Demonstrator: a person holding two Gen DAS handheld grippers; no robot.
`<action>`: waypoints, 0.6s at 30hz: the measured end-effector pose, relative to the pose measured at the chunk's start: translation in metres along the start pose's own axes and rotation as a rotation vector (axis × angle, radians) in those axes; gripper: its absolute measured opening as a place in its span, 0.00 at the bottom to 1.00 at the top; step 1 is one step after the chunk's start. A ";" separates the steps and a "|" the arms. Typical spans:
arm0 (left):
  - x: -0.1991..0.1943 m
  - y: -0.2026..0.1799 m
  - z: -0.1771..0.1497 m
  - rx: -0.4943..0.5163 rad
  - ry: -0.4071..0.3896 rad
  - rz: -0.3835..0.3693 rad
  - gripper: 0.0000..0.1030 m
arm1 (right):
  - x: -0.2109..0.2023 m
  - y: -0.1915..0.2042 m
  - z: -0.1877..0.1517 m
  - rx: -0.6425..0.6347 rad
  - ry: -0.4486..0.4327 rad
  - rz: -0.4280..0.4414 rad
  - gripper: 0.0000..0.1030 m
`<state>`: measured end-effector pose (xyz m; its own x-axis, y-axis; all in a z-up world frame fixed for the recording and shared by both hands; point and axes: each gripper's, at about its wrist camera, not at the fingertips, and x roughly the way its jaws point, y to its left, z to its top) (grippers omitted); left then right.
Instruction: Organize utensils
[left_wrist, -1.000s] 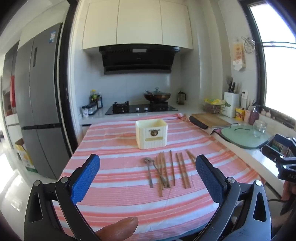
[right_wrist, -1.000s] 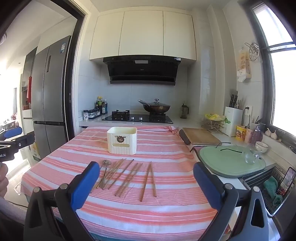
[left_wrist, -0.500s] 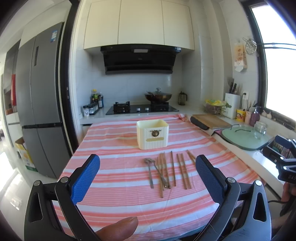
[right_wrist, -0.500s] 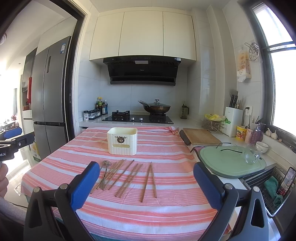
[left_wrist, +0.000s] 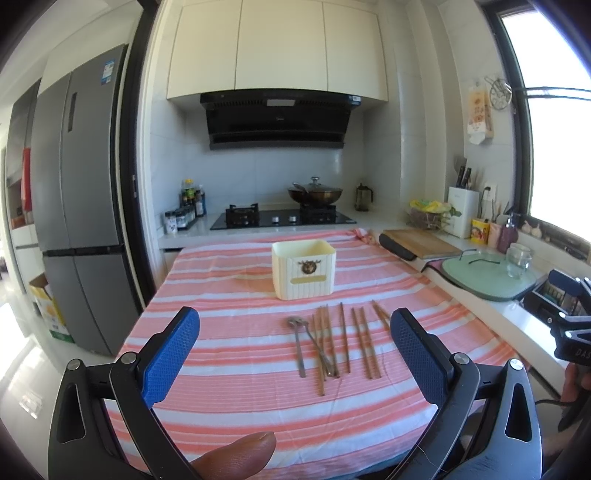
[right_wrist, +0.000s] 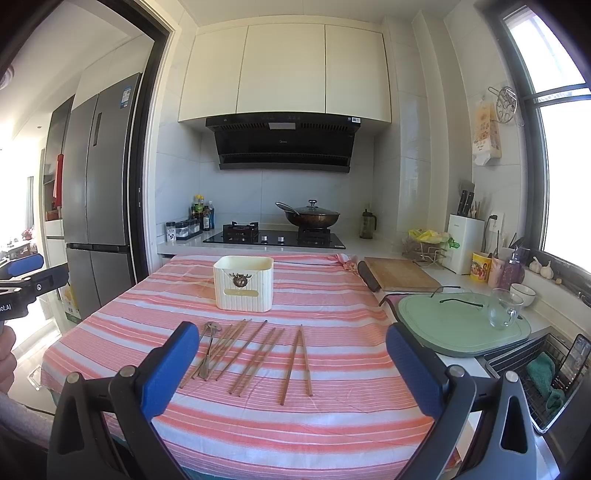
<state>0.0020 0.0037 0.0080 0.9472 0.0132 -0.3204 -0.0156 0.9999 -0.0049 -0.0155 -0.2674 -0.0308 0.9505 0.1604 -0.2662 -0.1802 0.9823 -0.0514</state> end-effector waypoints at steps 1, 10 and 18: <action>0.000 0.000 0.001 0.000 0.000 -0.001 1.00 | 0.000 0.000 0.000 0.000 -0.001 0.001 1.00; 0.000 -0.001 0.001 -0.001 -0.002 -0.001 1.00 | 0.000 0.000 -0.001 0.001 -0.003 -0.001 1.00; 0.000 -0.001 0.000 -0.001 -0.002 -0.001 1.00 | 0.001 -0.001 -0.001 0.002 -0.003 -0.001 1.00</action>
<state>0.0022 0.0024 0.0084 0.9480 0.0121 -0.3180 -0.0147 0.9999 -0.0058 -0.0145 -0.2683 -0.0320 0.9514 0.1596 -0.2633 -0.1787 0.9826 -0.0502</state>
